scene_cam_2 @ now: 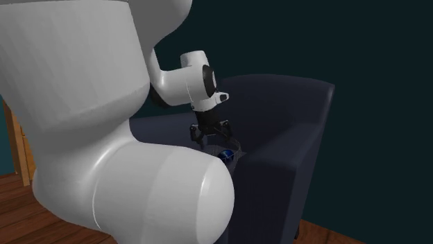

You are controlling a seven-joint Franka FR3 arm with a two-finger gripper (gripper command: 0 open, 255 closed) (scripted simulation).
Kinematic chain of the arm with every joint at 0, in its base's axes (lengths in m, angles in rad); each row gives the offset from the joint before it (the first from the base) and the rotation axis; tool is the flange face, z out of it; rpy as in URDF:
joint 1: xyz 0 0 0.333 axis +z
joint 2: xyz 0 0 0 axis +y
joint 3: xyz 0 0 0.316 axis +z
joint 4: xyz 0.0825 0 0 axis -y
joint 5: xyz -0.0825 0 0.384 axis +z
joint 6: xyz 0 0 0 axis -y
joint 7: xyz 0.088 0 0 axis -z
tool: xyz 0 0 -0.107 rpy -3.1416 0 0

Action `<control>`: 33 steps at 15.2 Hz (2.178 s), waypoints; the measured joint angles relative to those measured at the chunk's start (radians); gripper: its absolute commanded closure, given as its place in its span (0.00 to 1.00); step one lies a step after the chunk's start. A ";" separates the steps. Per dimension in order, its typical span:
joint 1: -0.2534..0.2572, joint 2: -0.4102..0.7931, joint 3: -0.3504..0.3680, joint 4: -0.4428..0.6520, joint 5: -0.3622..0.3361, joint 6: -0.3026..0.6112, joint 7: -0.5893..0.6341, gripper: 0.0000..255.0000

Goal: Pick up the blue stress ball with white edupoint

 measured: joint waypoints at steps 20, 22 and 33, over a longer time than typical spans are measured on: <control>-0.188 0.399 0.071 0.167 -0.635 0.348 0.524 1.00; -0.187 0.403 0.071 0.171 -0.636 0.347 0.525 1.00; -0.183 0.339 0.088 0.156 -0.462 0.296 0.374 1.00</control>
